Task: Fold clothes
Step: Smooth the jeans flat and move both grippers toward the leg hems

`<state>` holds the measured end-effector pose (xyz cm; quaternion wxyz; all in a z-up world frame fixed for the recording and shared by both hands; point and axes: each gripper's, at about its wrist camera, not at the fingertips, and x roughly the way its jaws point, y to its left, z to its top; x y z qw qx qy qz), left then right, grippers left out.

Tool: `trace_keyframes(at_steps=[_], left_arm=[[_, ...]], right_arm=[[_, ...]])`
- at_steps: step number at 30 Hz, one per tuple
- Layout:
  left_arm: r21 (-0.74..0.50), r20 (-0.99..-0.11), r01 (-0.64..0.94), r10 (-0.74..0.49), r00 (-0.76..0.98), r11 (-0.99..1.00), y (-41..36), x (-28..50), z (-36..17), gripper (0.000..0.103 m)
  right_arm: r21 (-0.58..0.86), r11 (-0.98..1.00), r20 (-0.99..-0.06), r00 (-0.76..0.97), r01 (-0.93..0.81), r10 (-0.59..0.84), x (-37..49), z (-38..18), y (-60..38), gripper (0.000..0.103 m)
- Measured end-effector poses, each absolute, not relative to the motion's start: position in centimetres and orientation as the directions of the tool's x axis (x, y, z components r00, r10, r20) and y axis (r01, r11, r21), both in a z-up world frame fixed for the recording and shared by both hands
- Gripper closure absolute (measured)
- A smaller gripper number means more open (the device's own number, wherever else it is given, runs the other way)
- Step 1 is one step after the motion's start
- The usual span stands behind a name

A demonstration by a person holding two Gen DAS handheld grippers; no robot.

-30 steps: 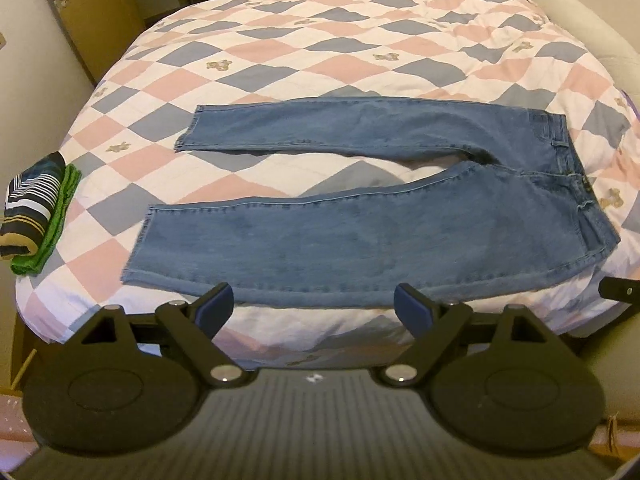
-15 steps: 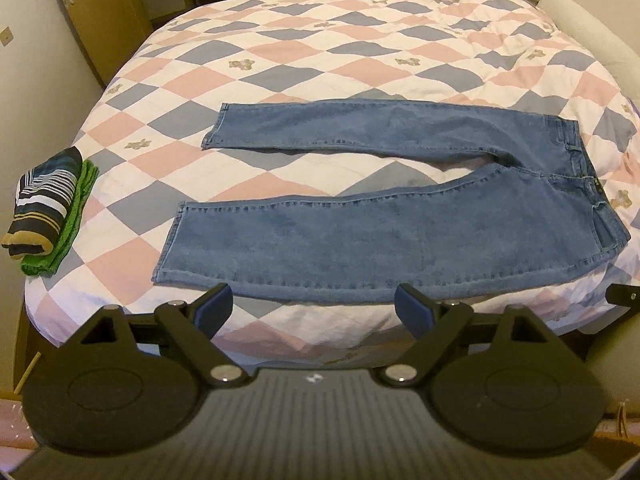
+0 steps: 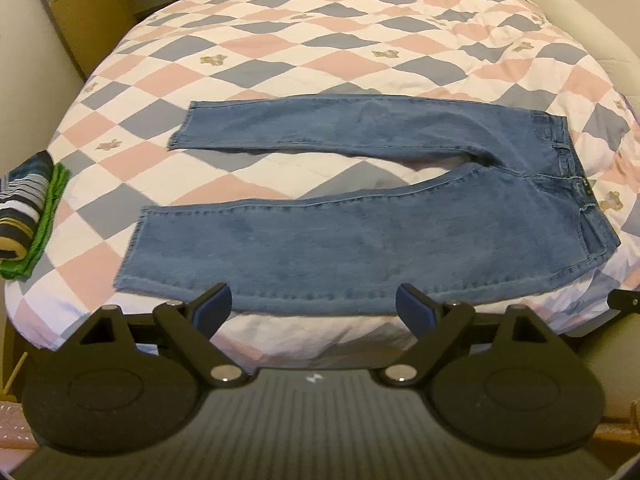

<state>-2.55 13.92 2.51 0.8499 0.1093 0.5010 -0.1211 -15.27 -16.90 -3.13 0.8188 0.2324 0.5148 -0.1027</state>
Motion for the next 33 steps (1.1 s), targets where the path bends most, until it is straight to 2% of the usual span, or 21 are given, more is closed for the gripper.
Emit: trace_keyframes(at_steps=[11,15,19,25,29,33], left_arm=[[0.042,-0.861,0.397,-0.169,0.480,0.917,4.2,2.9,0.7,0.016],[-0.014,-0.871,0.435,-0.225,0.437,0.901,3.3,5.8,-0.8,0.016],[-0.054,-0.881,0.470,-0.263,0.393,0.881,3.2,9.7,-2.7,0.016],[-0.079,-0.909,0.530,-0.280,0.309,0.844,2.4,18.1,-6.8,0.016],[-0.109,-0.923,0.574,-0.297,0.244,0.811,0.7,24.3,-10.1,0.017],[-0.108,-0.929,0.626,-0.303,0.214,0.772,-1.1,29.2,-12.8,0.018]], right_arm=[[0.256,0.905,-0.899,0.427,0.341,0.093,-12.5,-4.2,-26.4,0.020],[0.257,0.916,-0.899,0.423,0.309,0.110,-10.1,-5.5,-29.0,0.021],[0.320,0.914,-0.862,0.477,0.249,0.172,-7.2,-6.4,-31.0,0.022],[0.377,0.915,-0.838,0.474,0.142,0.271,0.7,-8.8,-31.4,0.022],[0.351,0.930,-0.866,0.417,0.113,0.276,7.6,-10.7,-30.1,0.022],[0.338,0.936,-0.871,0.410,0.101,0.270,14.1,-12.5,-29.4,0.026]])
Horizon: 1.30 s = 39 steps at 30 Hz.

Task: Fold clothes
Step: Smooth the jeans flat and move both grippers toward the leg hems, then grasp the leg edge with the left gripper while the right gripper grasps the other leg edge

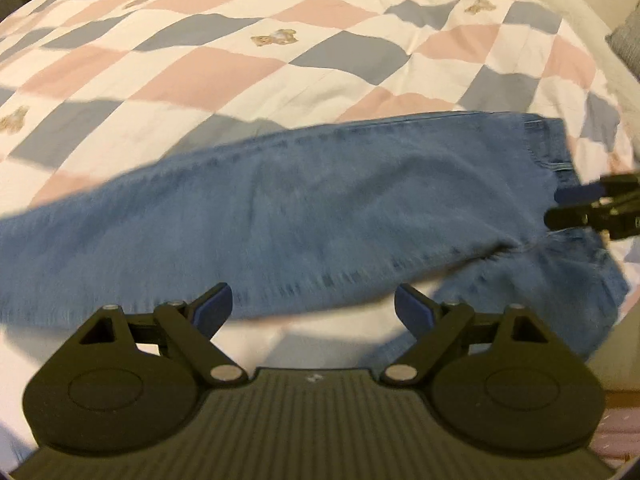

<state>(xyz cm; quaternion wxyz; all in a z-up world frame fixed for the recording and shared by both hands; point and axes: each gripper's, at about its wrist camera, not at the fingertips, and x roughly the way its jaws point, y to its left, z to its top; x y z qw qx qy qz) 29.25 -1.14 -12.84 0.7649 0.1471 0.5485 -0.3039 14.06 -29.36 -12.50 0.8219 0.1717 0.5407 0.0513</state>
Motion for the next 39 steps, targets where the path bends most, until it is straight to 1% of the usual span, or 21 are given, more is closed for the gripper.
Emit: trace_keyframes(at_steps=[1,8,15,24,27,29,33,39], left_arm=[[-0.106,-0.929,0.642,-0.306,0.208,0.759,-1.6,30.6,-13.5,0.020],[-0.110,-0.927,0.658,-0.315,0.202,0.745,-3.5,36.4,-16.0,0.021],[-0.086,-0.939,0.639,-0.277,0.205,0.764,-4.5,40.5,-18.1,0.021],[-0.083,-0.938,0.665,-0.284,0.199,0.742,-4.8,44.6,-20.4,0.021],[-0.089,-0.932,0.697,-0.306,0.193,0.711,-4.8,45.8,-21.1,0.024],[-0.108,-0.921,0.730,-0.344,0.182,0.675,-4.5,46.8,-21.4,0.025],[-0.157,-0.915,0.784,-0.388,0.113,0.600,-3.3,49.1,-22.3,0.025],[-0.235,-0.935,0.836,-0.351,-0.055,0.495,-1.6,52.1,-24.5,0.026]], right_arm=[[0.337,0.936,-0.869,0.415,0.099,0.269,15.2,-12.8,-29.2,0.028],[0.351,0.935,-0.868,0.395,0.059,0.301,22.7,-16.2,-29.2,0.035],[0.342,0.940,-0.871,0.378,0.006,0.314,28.7,-19.1,-30.7,0.035],[0.321,0.945,-0.886,0.334,-0.059,0.322,33.4,-21.3,-33.4,0.035],[0.321,0.945,-0.894,0.310,-0.066,0.325,34.1,-22.1,-34.3,0.035],[0.317,0.945,-0.897,0.298,-0.083,0.327,34.5,-22.4,-34.6,0.035],[0.313,0.939,-0.900,0.273,-0.141,0.341,35.5,-22.8,-35.2,0.035],[0.304,0.921,-0.912,0.206,-0.241,0.355,37.4,-23.7,-36.2,0.035]])
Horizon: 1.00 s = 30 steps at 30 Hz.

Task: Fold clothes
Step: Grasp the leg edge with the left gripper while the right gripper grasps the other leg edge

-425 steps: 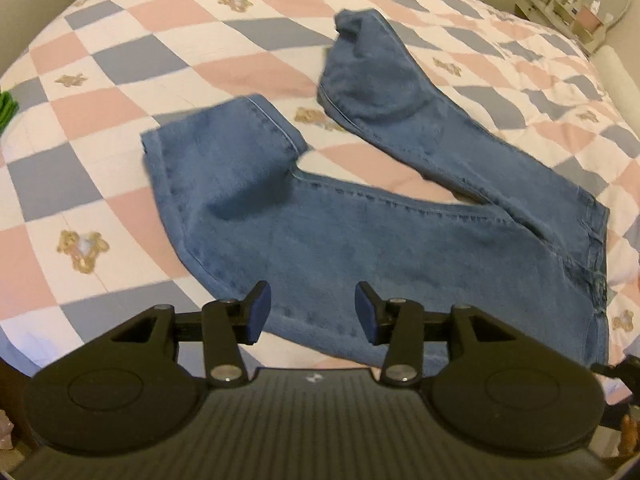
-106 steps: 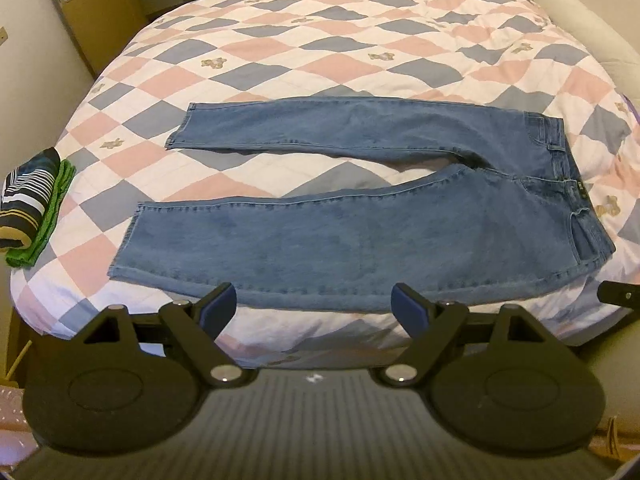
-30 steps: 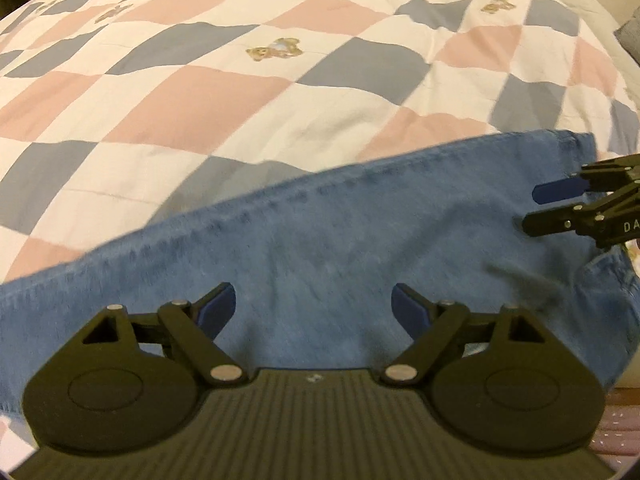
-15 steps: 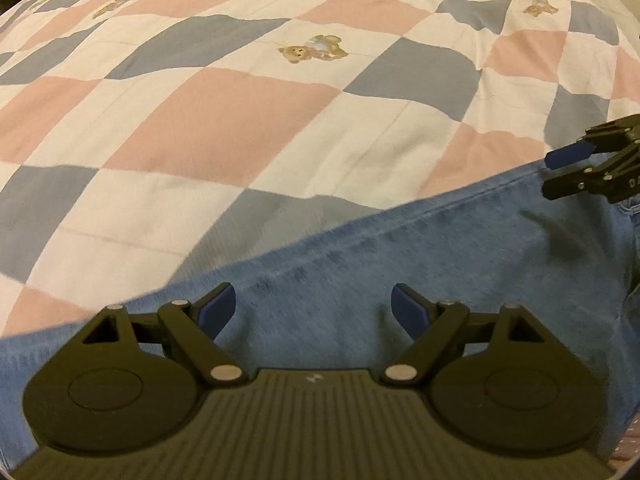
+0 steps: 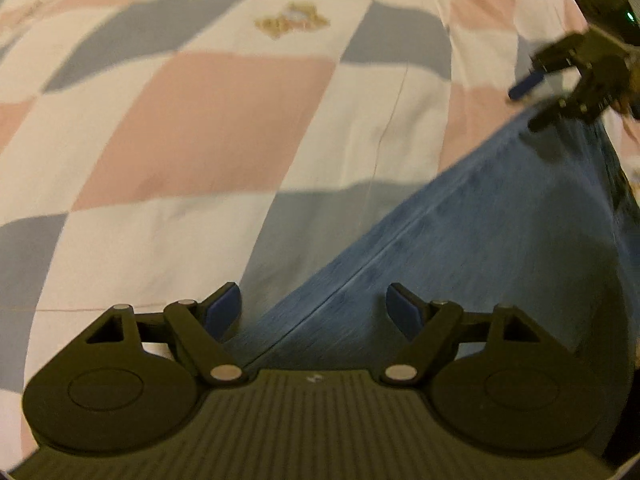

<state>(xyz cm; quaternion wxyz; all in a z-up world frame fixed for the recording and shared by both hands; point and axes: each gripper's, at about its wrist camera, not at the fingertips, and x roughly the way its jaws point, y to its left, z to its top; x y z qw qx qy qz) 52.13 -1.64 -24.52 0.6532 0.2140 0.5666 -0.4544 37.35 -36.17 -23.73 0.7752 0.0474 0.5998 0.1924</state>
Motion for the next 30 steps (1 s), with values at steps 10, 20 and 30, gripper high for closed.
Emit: trace_keyframes(at_steps=[10,20,30], left_arm=[[-0.302,-0.940,0.896,-0.256,-0.224,0.324,-2.6,53.3,-27.7,0.048],[-0.269,-0.944,0.929,-0.260,-0.203,0.254,-2.9,51.4,-27.3,0.092],[-0.164,-0.960,0.956,-0.262,-0.098,0.245,-3.1,49.5,-26.7,0.093]], right_arm=[[0.411,0.851,-0.906,-0.043,-0.327,0.421,39.7,-26.8,-37.1,0.042],[0.408,0.831,-0.908,-0.069,-0.379,0.414,38.7,-26.1,-36.0,0.086],[0.299,0.863,-0.946,-0.010,-0.408,0.323,37.7,-25.2,-34.4,0.087]])
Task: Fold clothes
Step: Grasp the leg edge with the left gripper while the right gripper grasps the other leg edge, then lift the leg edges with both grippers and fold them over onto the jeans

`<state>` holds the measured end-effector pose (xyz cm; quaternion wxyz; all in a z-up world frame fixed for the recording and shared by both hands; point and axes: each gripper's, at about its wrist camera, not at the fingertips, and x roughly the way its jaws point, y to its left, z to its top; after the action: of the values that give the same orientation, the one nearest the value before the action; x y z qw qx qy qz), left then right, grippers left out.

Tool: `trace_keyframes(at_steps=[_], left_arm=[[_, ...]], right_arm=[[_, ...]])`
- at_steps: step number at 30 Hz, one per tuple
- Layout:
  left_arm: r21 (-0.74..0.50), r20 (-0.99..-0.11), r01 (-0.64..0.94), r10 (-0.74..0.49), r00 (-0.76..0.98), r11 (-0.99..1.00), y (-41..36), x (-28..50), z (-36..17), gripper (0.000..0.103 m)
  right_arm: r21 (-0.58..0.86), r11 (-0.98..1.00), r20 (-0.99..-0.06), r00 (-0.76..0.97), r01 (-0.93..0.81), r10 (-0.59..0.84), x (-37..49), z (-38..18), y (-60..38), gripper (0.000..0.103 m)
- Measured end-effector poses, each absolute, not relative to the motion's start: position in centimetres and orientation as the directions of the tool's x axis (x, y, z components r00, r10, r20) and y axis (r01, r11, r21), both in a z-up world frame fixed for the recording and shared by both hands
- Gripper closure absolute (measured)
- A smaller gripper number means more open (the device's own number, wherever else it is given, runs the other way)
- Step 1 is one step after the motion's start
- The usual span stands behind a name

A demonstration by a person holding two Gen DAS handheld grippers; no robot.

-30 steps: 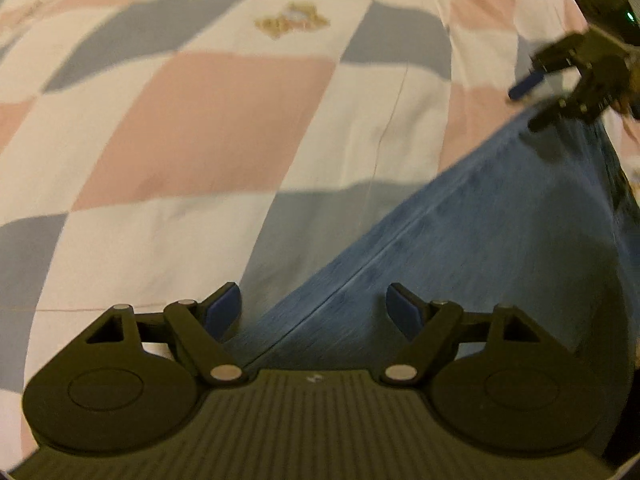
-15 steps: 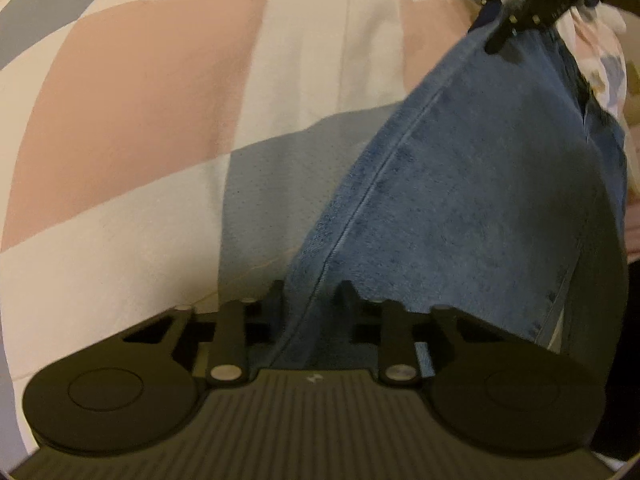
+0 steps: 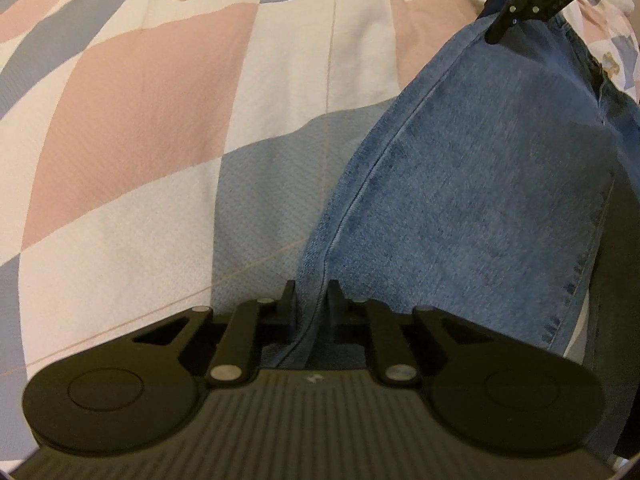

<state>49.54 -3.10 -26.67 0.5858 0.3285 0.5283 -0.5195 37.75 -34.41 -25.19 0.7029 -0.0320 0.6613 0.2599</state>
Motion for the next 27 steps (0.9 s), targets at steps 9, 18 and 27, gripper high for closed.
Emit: trace_keyframes(at_steps=[9,18,27], left_arm=[[-0.091,-0.966,0.962,-0.258,-0.022,0.256,-3.1,48.0,-26.1,0.097],[0.026,-0.944,0.944,-0.303,0.132,0.330,-1.7,45.3,-22.3,0.099],[0.121,-0.850,0.841,-0.383,0.362,0.527,4.7,33.8,-13.6,0.099]], right_arm=[[0.222,0.865,-0.963,0.039,-0.449,0.267,36.3,-24.1,-33.0,0.087],[0.137,0.870,-0.968,0.123,-0.474,0.220,34.3,-22.1,-31.8,0.089],[-0.086,0.864,-0.905,0.402,-0.496,0.142,24.7,-14.3,-28.4,0.092]])
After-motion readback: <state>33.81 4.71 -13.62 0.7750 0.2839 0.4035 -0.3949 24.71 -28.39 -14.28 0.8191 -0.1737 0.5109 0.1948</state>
